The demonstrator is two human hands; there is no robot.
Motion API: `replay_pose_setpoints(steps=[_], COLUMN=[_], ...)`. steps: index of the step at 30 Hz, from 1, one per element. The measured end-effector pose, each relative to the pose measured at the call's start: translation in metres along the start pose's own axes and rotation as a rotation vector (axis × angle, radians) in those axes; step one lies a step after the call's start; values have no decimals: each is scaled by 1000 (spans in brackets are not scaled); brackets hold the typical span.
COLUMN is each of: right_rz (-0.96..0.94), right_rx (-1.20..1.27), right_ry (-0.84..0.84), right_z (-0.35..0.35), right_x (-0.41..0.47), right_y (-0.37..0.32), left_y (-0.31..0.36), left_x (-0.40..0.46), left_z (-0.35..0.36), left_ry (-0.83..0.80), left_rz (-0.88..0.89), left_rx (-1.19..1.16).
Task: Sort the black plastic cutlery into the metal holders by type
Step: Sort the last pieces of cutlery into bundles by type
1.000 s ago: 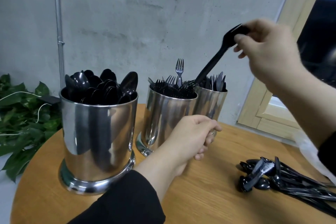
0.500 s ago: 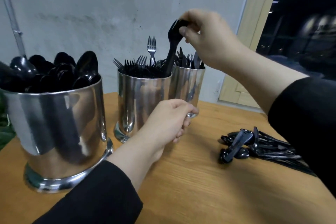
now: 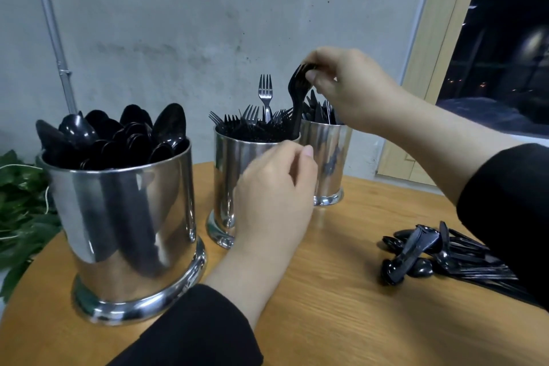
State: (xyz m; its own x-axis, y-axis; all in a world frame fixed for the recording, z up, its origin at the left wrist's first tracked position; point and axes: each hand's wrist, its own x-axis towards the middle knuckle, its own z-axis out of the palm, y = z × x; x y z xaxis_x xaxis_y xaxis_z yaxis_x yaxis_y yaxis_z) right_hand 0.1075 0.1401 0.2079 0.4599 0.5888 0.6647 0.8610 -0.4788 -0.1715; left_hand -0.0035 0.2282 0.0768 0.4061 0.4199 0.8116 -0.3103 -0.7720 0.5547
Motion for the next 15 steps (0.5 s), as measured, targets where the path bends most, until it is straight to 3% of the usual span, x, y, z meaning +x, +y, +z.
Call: replay_pose_setpoints(steps=[3, 8, 15], right_rz=[12, 30, 22], right_rx=[33, 109, 114], right_ry=[45, 257, 266], right_z=[4, -5, 0], right_x=[0, 3, 16], right_y=[-2, -6, -11], left_y=[-6, -15, -21], left_x=[7, 12, 13], left_z=[-5, -4, -6], left_ry=[201, 158, 208], left_rz=[109, 102, 21], left_rx=[42, 100, 38])
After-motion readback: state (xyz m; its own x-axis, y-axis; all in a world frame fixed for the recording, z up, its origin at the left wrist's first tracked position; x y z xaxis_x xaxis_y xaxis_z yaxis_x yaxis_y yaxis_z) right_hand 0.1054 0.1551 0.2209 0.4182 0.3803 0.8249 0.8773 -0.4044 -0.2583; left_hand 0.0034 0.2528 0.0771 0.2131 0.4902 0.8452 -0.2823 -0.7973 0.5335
